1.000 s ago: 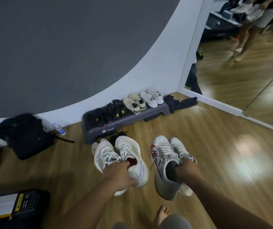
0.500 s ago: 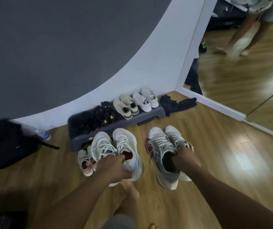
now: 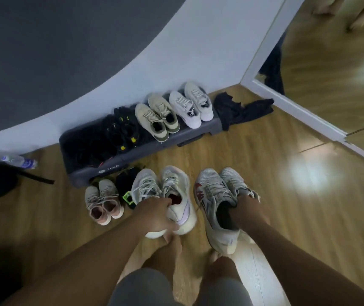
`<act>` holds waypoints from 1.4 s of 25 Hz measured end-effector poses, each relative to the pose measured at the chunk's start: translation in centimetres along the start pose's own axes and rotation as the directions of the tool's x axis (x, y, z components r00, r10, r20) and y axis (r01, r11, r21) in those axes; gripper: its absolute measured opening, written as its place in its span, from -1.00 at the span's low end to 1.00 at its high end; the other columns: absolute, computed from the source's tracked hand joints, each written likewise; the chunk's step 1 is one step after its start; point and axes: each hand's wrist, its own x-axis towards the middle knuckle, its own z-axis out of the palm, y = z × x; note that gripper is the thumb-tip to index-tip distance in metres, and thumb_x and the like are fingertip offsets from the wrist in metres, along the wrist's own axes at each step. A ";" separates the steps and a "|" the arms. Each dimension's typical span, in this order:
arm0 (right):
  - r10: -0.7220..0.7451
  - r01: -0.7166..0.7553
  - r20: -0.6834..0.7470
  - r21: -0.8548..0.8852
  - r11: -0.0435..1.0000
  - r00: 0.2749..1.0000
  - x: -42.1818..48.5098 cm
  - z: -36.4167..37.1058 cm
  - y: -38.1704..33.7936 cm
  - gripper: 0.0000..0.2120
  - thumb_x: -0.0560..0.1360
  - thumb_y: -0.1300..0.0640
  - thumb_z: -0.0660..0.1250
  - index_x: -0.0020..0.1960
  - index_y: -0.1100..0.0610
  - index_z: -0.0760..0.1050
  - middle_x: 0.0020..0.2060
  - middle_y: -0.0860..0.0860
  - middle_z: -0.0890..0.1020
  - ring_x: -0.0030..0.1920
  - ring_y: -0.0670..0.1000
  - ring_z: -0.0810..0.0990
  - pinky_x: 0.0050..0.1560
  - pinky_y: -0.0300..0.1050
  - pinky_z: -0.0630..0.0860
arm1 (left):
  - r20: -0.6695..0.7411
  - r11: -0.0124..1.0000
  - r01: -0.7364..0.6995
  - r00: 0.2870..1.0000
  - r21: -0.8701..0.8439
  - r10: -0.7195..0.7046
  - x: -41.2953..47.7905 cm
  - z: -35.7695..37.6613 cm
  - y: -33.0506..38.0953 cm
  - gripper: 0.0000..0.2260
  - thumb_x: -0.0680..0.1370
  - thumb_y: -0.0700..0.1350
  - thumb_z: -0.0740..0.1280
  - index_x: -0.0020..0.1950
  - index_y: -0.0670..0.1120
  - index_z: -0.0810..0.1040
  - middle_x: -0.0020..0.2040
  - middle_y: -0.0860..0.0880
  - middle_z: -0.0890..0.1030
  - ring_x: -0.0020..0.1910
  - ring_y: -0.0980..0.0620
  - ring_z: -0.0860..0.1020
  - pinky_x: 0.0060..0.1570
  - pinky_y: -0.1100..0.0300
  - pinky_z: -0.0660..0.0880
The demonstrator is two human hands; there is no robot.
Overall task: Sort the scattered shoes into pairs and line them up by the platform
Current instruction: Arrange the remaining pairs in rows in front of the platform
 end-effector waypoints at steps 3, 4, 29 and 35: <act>-0.028 0.033 0.061 -0.097 0.995 0.998 5.9 2.0 -1.5 -0.70 0.42 0.04 0.24 0.13 0.10 0.44 0.01 0.06 0.54 0.21 0.16 0.46 0.17 0.09 0.48 | -0.029 0.997 0.041 0.999 -0.069 -0.043 4.6 0.9 -1.9 -0.51 0.20 0.34 0.42 -0.10 0.02 0.46 -0.18 0.09 0.57 -0.16 0.03 0.55 -0.31 0.17 0.33; -0.038 0.045 0.065 -0.110 0.993 0.997 7.9 2.7 -1.9 -0.70 0.42 0.03 0.25 0.13 0.09 0.44 0.04 0.06 0.54 0.19 0.16 0.47 0.14 0.10 0.50 | -0.043 0.995 0.051 0.998 -0.089 -0.055 6.1 1.5 -2.5 -0.50 0.20 0.35 0.42 -0.08 0.02 0.46 -0.15 0.09 0.57 -0.15 0.04 0.55 -0.29 0.17 0.33; -0.211 0.215 0.041 -0.209 0.954 0.977 51.3 31.4 -0.9 -0.66 0.55 0.06 0.19 0.28 0.16 0.31 0.17 0.17 0.54 0.16 0.22 0.53 -0.16 -0.01 0.37 | -0.162 0.931 0.350 0.917 -0.105 -0.364 46.1 23.2 -18.4 -0.58 0.38 0.22 0.41 0.10 0.03 0.45 0.04 -0.11 0.57 0.01 -0.16 0.56 -0.05 0.05 0.53; -0.141 0.179 0.219 -0.166 0.970 0.965 52.2 31.9 -0.1 -0.49 0.55 0.01 0.26 0.42 0.18 0.24 0.20 0.18 0.54 0.17 0.22 0.53 -0.01 -0.04 0.49 | 0.128 0.905 0.412 0.908 -0.111 -0.398 46.2 24.7 -18.2 -0.32 0.40 0.14 0.42 0.46 0.23 0.20 0.43 -0.21 0.25 0.36 -0.23 0.37 0.22 0.01 0.47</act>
